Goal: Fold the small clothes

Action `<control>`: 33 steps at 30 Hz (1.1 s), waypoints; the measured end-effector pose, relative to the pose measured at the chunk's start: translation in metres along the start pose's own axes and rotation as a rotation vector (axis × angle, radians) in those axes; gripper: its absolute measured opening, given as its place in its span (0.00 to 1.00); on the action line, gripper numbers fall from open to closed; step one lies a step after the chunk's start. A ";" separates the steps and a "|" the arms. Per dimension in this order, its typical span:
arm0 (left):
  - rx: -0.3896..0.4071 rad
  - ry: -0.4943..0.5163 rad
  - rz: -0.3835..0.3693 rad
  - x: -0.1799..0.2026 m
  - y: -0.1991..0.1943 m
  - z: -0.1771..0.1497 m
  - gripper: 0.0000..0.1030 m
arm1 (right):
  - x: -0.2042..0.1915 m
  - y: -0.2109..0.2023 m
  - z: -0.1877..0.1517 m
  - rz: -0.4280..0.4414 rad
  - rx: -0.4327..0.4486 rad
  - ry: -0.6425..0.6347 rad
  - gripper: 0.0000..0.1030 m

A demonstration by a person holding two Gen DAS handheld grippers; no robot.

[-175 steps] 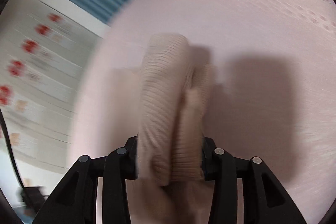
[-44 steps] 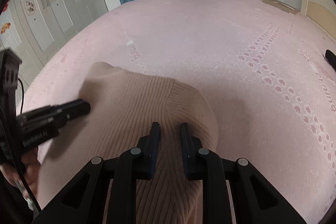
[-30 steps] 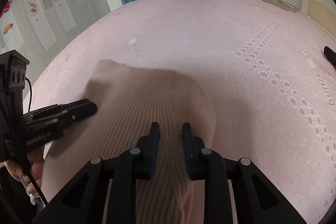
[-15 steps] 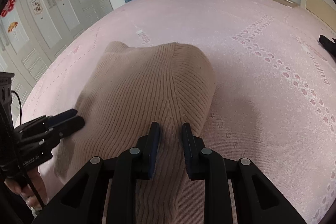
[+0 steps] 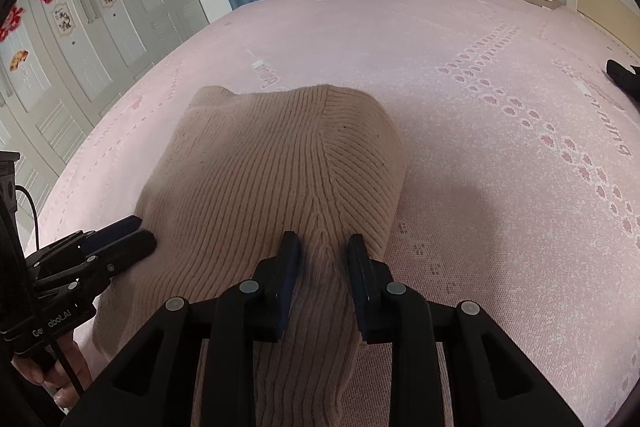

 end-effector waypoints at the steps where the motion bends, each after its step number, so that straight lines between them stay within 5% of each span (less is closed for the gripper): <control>1: -0.001 -0.005 -0.003 0.000 0.000 0.000 0.29 | 0.000 0.000 0.000 0.001 0.000 0.004 0.23; 16: -0.049 -0.046 0.022 0.005 -0.014 -0.002 0.30 | 0.010 -0.013 -0.005 0.032 -0.012 0.074 0.24; 33: -0.063 -0.088 0.039 0.001 -0.013 -0.013 0.40 | 0.024 -0.003 -0.001 0.084 -0.017 0.173 0.44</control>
Point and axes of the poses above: each gripper's, at about its wrist camera, not at the fingertips, and y roughly the way its jaws point, x to its right, z to its top, the point moved 1 cm from there along y, roughly the way its jaws point, and after that the axes turned 12 degrees about -x, right-handed, at the moved point
